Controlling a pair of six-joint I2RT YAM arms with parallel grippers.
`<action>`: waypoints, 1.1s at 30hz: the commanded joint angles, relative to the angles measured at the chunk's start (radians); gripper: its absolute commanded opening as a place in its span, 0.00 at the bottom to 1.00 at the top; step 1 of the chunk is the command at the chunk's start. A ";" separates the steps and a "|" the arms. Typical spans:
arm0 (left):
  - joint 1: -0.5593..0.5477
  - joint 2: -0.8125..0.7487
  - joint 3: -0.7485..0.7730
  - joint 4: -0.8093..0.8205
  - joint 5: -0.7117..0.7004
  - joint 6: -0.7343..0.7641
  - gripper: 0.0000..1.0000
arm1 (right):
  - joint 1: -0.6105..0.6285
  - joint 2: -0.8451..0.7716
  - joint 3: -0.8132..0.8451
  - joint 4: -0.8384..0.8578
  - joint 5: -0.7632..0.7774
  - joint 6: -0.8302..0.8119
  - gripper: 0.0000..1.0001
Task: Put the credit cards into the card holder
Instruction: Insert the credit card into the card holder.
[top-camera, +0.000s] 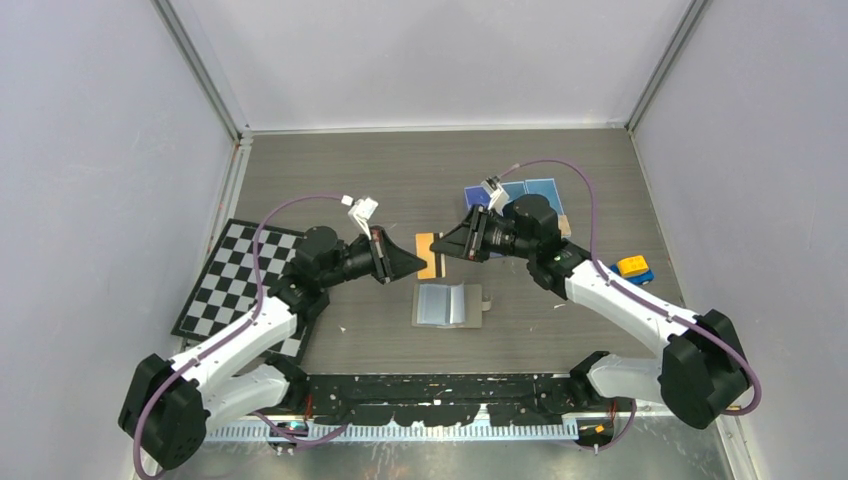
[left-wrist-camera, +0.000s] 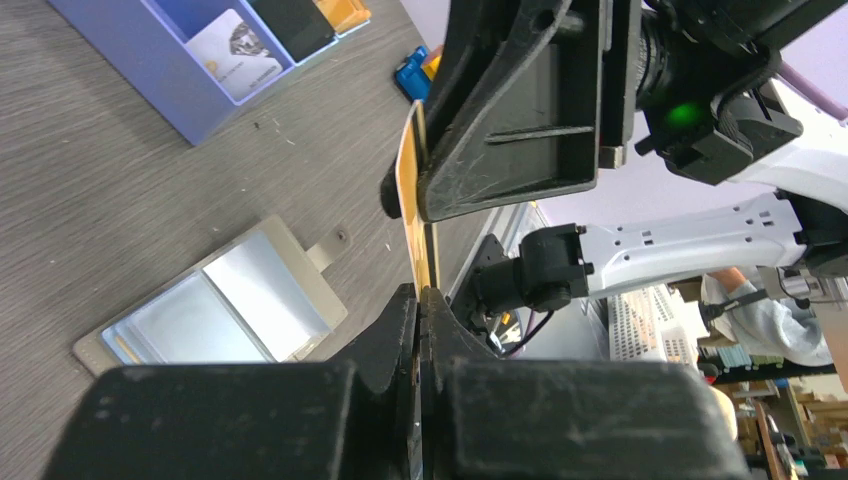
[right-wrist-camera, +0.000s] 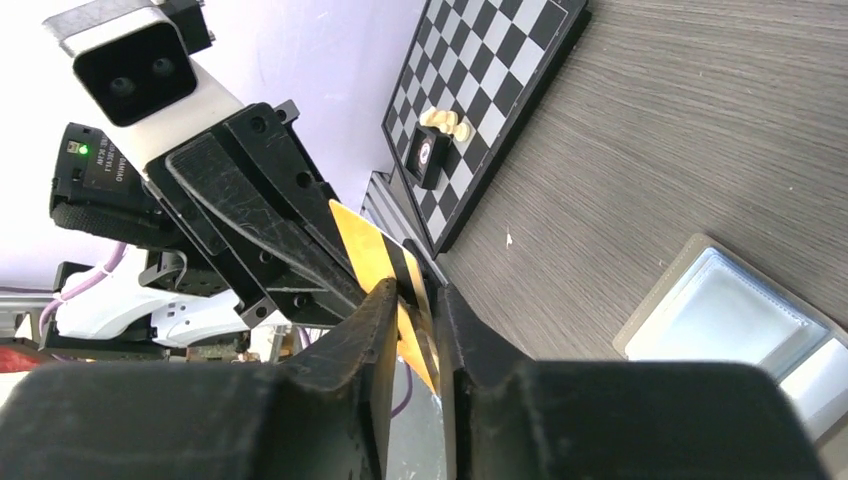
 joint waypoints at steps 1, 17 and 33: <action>-0.008 -0.013 0.005 0.064 -0.033 -0.010 0.00 | 0.027 0.006 -0.023 0.133 -0.013 0.071 0.17; -0.003 0.208 0.129 -0.482 -0.164 0.156 0.68 | 0.037 0.093 -0.075 -0.277 0.298 -0.011 0.00; -0.006 0.441 0.139 -0.453 -0.121 0.188 0.66 | 0.039 0.161 -0.113 -0.315 0.359 -0.032 0.01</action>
